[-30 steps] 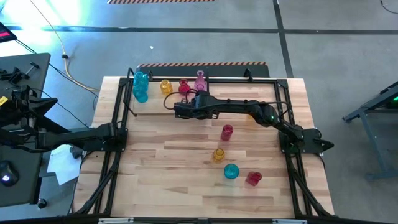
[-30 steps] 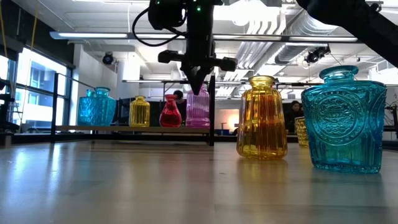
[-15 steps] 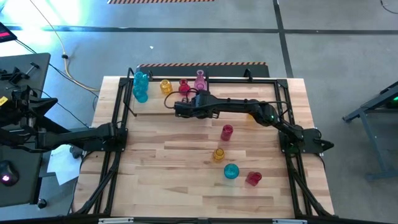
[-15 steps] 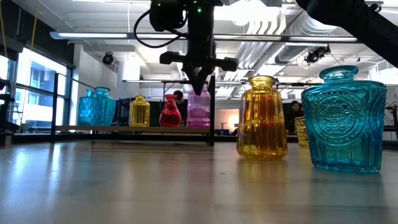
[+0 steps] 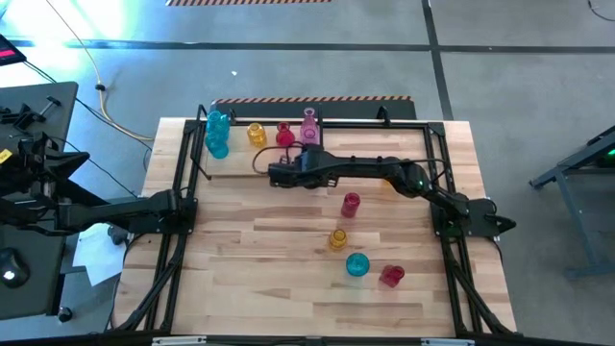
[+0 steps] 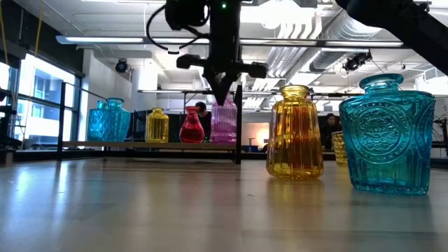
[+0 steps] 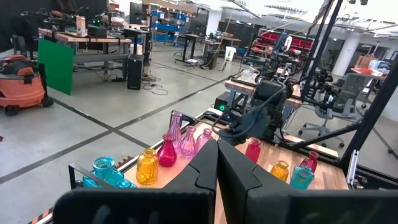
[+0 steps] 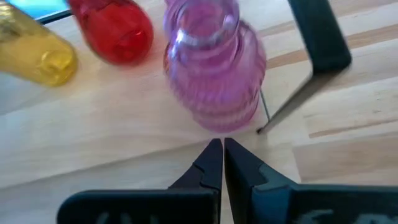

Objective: Sort vases onto shelf
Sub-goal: Put the blue vase on the shelf aligned with the other blue vase

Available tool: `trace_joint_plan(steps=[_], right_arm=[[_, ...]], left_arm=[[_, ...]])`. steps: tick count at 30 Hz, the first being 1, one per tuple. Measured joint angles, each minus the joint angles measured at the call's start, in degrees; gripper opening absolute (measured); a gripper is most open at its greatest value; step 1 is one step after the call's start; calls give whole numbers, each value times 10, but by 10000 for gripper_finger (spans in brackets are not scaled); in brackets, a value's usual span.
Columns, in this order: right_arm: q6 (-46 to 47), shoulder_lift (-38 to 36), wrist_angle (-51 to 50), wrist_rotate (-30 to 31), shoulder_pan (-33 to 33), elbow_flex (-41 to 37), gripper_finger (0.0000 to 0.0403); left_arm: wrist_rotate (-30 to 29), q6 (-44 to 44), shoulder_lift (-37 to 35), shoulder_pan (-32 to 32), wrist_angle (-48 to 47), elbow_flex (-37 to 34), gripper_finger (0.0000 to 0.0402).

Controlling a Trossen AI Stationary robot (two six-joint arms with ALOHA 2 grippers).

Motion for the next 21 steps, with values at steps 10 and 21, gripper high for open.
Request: trace_joint_plan(steps=[10,21], right_arm=[[-56,-35,72,36,56,6,0],[-396,-153,96,-28,65,7,0]], left_arm=[[7,15,0,0,3,0,0],[65,-5,63,-55,71,-102,0]])
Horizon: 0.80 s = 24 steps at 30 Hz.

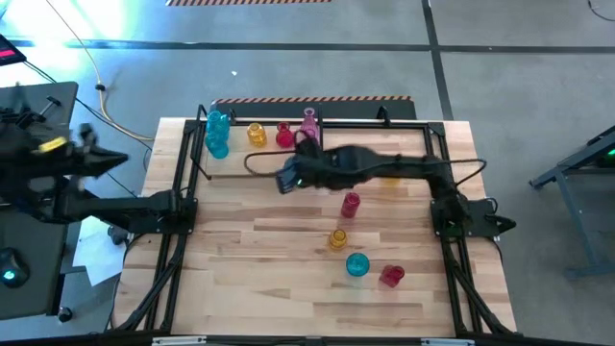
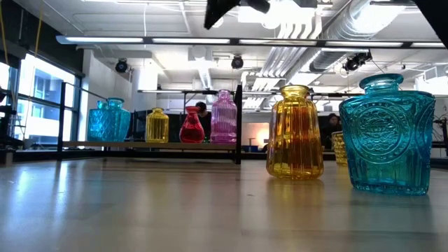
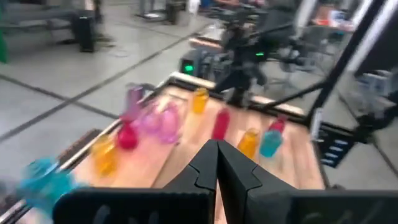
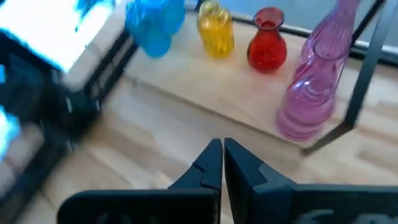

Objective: Sort vases onto shelf
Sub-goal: Put the blue vase on the shelf aligned with the other blue vase

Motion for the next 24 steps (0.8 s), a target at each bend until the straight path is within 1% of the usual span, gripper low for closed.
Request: trace_joint_plan(steps=[2,4,6,7,9,10,12,14,16,19,21,24], right_arm=[[-78,-14,-26,-49,-17,0,0],[-141,-27,-51,-94,-35,0,0],[-163,-38,-97,-123,-53,0,0],[-169,-44,-130,-130,-60,0,0],[-188,-51,-207,-129,-69,-1,0],[-210,-55,-208,-124,-70,-5,0],[-273,-76,-187,-125,-66,-30,0],[-305,-88,-191,-136,-64,-34,0],[-319,-96,-202,-148,-66,-39,0],[-339,-107,-193,-181,-67,-50,0],[-342,-110,-201,-204,-65,-55,0],[-338,-116,-201,-235,-55,-81,0]], left_arm=[[40,12,18,-4,62,-34,0],[85,31,34,-2,146,-68,0],[94,33,59,4,241,-98,0],[93,33,71,7,272,-109,0],[90,41,100,9,321,-127,0],[87,46,113,9,341,-133,0],[84,55,144,10,351,-140,0],[88,55,178,9,358,-141,0],[107,51,211,9,355,-142,0],[140,51,252,9,356,-143,0],[143,51,280,9,364,-142,0],[143,64,317,9,376,-141,0]])
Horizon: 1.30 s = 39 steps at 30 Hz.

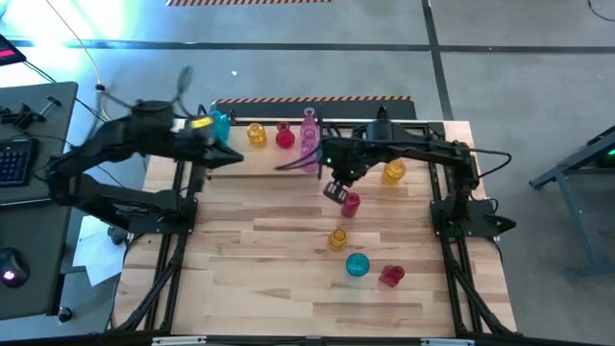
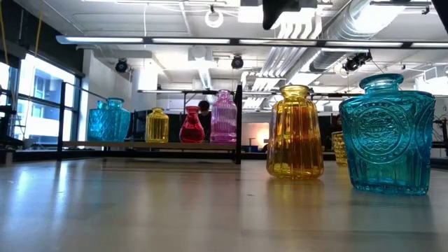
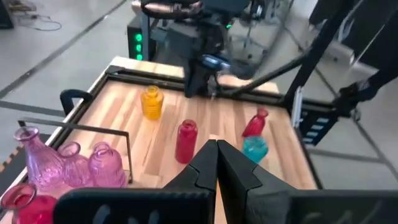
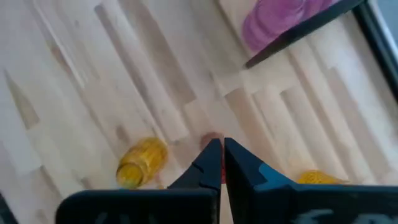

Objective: Sort vases onto shelf
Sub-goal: Put the blue vase on the shelf aligned with the other blue vase

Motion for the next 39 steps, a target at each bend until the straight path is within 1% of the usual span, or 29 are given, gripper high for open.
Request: trace_joint_plan(steps=[3,5,9,13,16,19,22,26,29,33,39], right_arm=[[32,-7,0,-30,22,-42,0],[59,-7,2,-57,48,-67,0],[125,-7,1,-106,110,-119,1],[221,-7,2,-113,176,-154,6],[297,-7,19,-96,217,-168,31],[357,-7,40,-71,239,-180,73],[402,-8,47,-71,251,-203,118],[427,-8,76,-88,267,-249,166],[429,-7,118,-101,276,-285,184],[435,-7,151,-105,278,-323,186],[443,-7,159,-107,277,-356,166]], left_arm=[[7,11,35,0,21,-1,0],[19,12,48,-1,36,0,0],[27,27,66,-9,31,-1,0],[27,44,63,-16,32,0,0],[27,57,59,-17,33,0,0],[27,61,56,-17,32,0,0],[27,60,55,-18,32,0,0],[27,44,55,-18,32,0,0],[27,32,55,-18,32,0,0],[27,17,55,-18,31,0,0],[27,4,55,-18,31,0,0]])
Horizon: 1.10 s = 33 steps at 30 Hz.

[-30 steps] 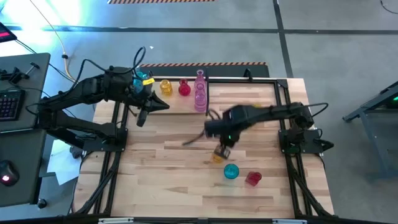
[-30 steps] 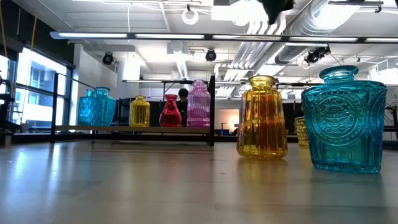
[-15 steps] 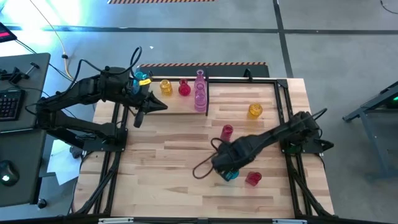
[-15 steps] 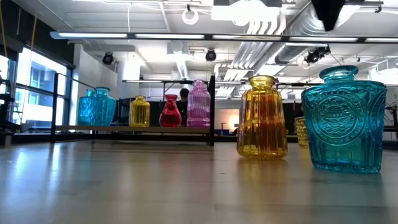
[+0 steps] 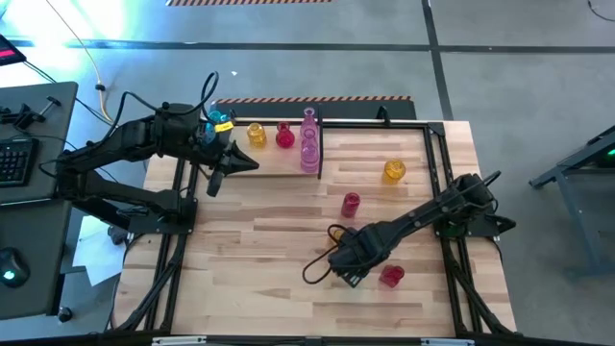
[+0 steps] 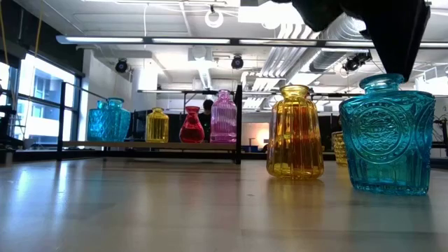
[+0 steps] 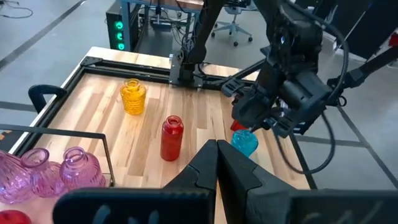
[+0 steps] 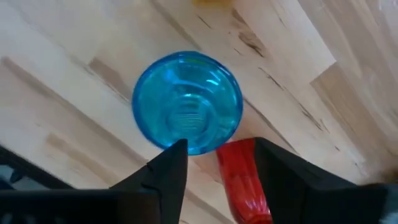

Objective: Sort vases onto shelf
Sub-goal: Put the blue vase on the shelf aligned with the other blue vase

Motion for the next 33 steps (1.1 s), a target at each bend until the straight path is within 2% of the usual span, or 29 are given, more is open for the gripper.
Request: trace_joint_plan(steps=[8,25,33], right_arm=[[-9,-4,49,4,0,-23,141],[-26,1,55,23,-18,-4,139],[-24,1,60,-25,-19,-4,139]], left_arm=[[0,-14,0,0,0,0,0],[-1,-14,0,0,0,0,0],[-1,-17,0,0,0,0,0]])
